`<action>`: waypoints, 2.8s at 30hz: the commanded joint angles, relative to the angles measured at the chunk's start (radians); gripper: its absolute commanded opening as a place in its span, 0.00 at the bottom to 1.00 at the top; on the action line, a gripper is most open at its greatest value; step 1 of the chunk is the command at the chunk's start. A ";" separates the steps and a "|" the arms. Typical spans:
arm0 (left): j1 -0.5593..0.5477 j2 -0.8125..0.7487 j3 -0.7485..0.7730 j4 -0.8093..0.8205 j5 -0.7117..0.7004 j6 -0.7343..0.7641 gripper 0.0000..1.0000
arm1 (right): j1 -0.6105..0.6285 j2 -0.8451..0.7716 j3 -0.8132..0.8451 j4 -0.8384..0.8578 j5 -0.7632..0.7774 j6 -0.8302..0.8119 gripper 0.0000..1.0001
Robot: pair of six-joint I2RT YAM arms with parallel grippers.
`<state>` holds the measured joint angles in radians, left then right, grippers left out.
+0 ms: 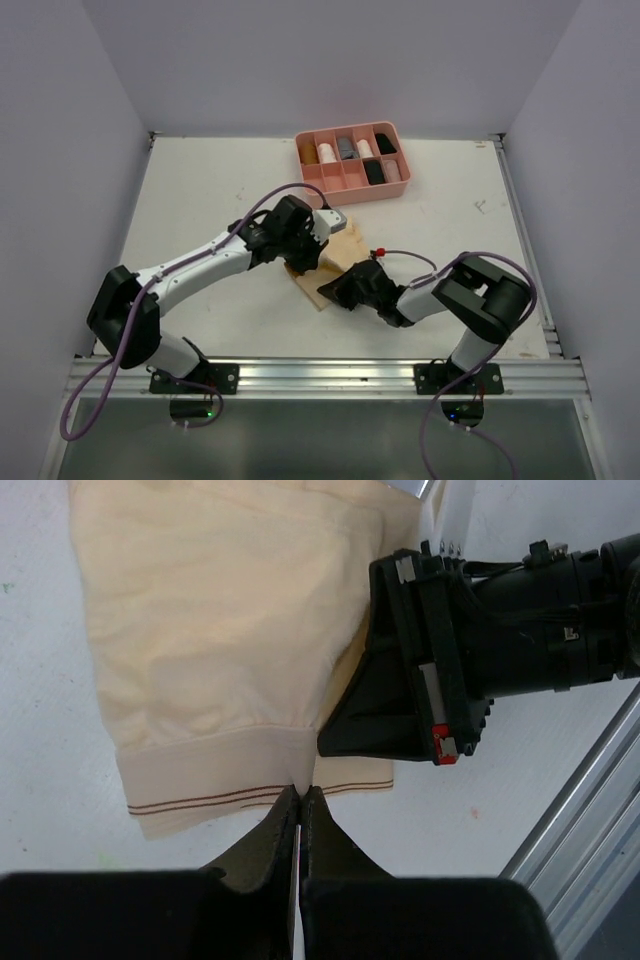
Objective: Roll the underwear
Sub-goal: Fold the underwear
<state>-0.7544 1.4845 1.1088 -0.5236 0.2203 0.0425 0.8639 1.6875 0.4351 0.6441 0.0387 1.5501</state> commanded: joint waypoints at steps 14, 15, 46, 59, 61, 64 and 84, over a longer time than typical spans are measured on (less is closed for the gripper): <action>0.036 0.086 0.005 0.079 0.160 -0.246 0.00 | -0.174 -0.400 -0.024 -0.300 -0.034 -0.366 0.00; 0.036 0.108 0.016 0.079 0.168 -0.256 0.00 | -0.172 -0.417 -0.018 -0.320 -0.034 -0.360 0.00; 0.049 -0.050 -0.010 0.091 0.221 -0.383 0.00 | 0.150 0.186 -0.081 0.602 0.389 0.097 0.00; 0.049 -0.030 0.016 0.094 0.268 -0.386 0.00 | 0.153 0.198 -0.081 0.519 0.368 0.096 0.00; 0.047 -0.029 0.014 0.093 0.268 -0.386 0.00 | 0.153 0.170 -0.091 0.481 0.377 0.081 0.00; 0.049 -0.032 0.014 0.080 0.263 -0.378 0.00 | 0.153 0.121 -0.108 0.465 0.385 0.062 0.00; 0.049 -0.032 0.043 0.086 0.269 -0.380 0.00 | 0.152 -0.043 -0.035 0.002 0.340 -0.030 0.00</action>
<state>-0.7136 1.4654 1.1053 -0.4564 0.4561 -0.3229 1.0103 1.6253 0.3798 0.7136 0.3473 1.5459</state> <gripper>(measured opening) 0.012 0.007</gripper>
